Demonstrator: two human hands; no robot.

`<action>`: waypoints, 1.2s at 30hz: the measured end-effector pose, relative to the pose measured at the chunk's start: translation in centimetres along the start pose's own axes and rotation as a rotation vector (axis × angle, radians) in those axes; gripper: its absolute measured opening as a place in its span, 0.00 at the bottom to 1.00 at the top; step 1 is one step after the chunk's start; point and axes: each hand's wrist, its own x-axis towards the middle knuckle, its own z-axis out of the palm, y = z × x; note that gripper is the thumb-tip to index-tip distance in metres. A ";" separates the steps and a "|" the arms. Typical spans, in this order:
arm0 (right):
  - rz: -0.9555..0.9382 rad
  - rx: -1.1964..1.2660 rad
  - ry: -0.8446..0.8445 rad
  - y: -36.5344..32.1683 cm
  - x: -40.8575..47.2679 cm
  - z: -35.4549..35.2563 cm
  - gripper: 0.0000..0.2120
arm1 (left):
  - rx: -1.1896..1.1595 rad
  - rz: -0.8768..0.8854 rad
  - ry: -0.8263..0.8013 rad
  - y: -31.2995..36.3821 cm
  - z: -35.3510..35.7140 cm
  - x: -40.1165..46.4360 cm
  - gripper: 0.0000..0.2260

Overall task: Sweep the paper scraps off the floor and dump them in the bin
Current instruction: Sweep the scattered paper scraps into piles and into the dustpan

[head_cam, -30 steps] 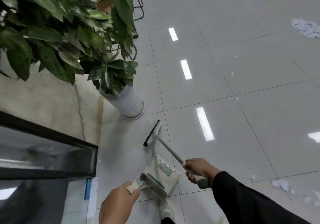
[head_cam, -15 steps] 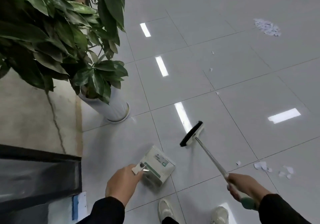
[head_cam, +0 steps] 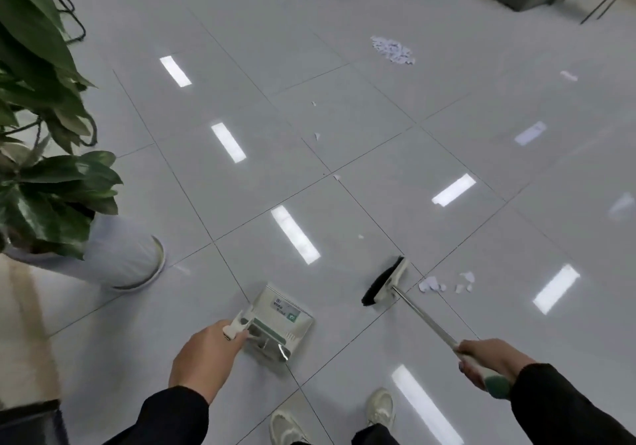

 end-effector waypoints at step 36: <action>-0.254 0.287 -0.298 -72.2 9.2 24.8 0.05 | 0.075 0.008 0.223 35.5 -30.6 52.0 0.15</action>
